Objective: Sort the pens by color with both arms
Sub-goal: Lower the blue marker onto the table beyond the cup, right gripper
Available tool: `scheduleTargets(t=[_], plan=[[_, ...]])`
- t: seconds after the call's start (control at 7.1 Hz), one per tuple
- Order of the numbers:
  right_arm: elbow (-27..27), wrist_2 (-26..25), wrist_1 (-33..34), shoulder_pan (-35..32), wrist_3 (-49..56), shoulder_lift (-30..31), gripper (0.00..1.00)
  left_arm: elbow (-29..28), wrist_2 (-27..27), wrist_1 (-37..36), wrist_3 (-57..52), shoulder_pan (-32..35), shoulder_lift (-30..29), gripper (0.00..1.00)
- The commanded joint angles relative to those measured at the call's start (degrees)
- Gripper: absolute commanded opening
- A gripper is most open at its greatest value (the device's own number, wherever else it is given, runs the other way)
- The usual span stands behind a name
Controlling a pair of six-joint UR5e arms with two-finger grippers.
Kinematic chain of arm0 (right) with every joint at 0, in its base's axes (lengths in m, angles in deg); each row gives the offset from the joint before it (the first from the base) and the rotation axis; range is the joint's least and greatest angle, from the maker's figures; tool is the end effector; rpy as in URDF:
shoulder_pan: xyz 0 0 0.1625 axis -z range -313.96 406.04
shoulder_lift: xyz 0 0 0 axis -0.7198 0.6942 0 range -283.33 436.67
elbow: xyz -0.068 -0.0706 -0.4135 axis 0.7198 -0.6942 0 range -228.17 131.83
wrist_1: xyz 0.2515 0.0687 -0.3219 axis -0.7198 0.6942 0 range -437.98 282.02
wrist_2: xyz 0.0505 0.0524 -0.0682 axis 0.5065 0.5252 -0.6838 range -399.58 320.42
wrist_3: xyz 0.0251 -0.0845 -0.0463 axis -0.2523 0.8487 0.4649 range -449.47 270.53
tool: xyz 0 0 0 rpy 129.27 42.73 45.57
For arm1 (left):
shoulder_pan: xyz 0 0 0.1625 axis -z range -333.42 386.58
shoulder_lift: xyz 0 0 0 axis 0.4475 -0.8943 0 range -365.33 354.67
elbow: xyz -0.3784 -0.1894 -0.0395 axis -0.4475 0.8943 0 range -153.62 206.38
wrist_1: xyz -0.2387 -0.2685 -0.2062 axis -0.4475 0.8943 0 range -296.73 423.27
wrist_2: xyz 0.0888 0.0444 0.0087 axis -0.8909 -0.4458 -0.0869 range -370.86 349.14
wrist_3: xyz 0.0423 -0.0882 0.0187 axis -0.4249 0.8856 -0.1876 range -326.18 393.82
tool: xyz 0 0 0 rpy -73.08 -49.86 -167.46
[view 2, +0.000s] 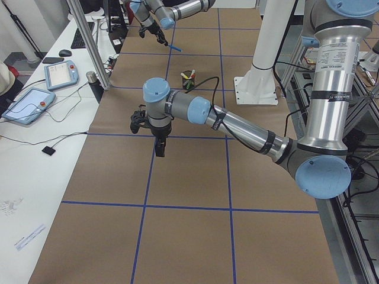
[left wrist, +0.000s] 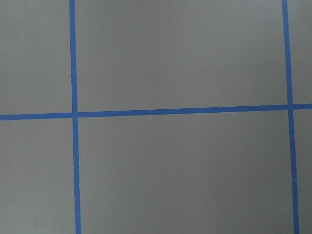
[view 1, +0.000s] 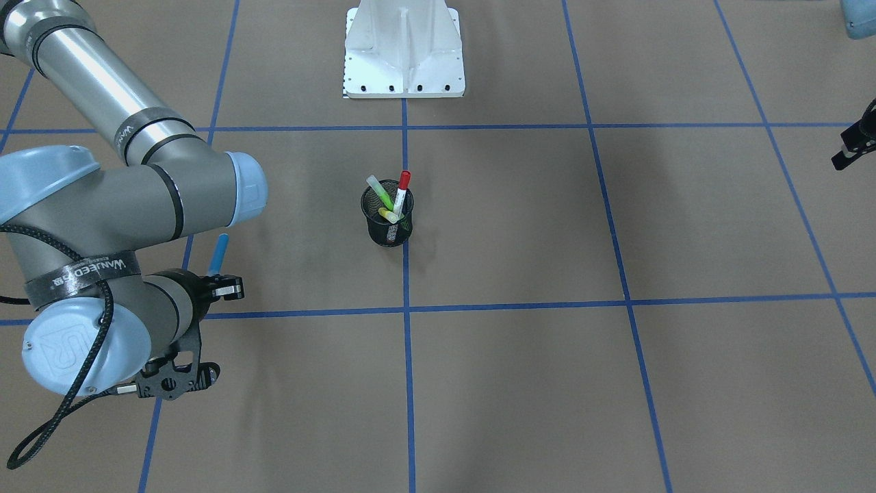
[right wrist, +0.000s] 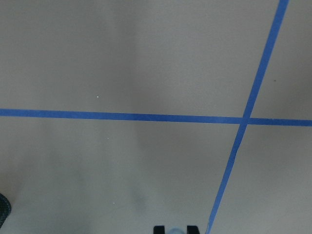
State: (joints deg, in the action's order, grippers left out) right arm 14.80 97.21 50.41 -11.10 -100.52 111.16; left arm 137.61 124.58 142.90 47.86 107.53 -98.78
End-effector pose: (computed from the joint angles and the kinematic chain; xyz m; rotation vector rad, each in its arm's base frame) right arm -0.3730 -0.6894 0.3005 -0.4575 -0.6968 -0.2878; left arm 0.0164 -0.4994 0.4661 0.0738 0.8198 0.0169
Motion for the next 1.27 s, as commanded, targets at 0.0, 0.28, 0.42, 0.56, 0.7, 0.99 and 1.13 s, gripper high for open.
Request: scheduleTargets(t=[0.0, 0.28, 0.42, 0.56, 0.7, 0.99, 1.13], plan=[[-1.3, 3.7, -0.2, 0.0, 0.3, 0.8, 0.22, 0.0, 0.0, 0.0, -0.1, 0.0, -0.1, 1.00], [-6.5, 5.8, -4.6, 0.4, 0.3, 1.4, 0.22, 0.5, 0.0, 0.0, -0.1, 0.0, -0.1, 1.00], [-7.2, 5.9, -6.0, 1.0, 0.4, 2.2, 0.22, 0.4, 0.0, -0.1, 0.0, -0.1, -0.1, 1.00], [-7.3, 5.9, -7.5, 1.9, -0.2, 2.3, 0.22, 0.4, 0.0, -0.1, 0.0, -0.1, -0.1, 1.00], [-7.3, 5.9, -7.7, 2.5, -0.1, 2.3, 0.22, 0.4, 0.0, -0.1, 0.0, 0.0, -0.1, 1.00], [-7.9, 5.8, -9.4, 3.1, -0.1, 2.4, 0.22, 0.4, -0.1, -0.1, 0.1, -0.1, -0.7, 1.00], [-7.9, 5.9, -9.7, 3.3, -0.1, 2.2, 0.23, 0.4, -0.1, -0.1, 0.1, 0.0, -1.1, 1.00]])
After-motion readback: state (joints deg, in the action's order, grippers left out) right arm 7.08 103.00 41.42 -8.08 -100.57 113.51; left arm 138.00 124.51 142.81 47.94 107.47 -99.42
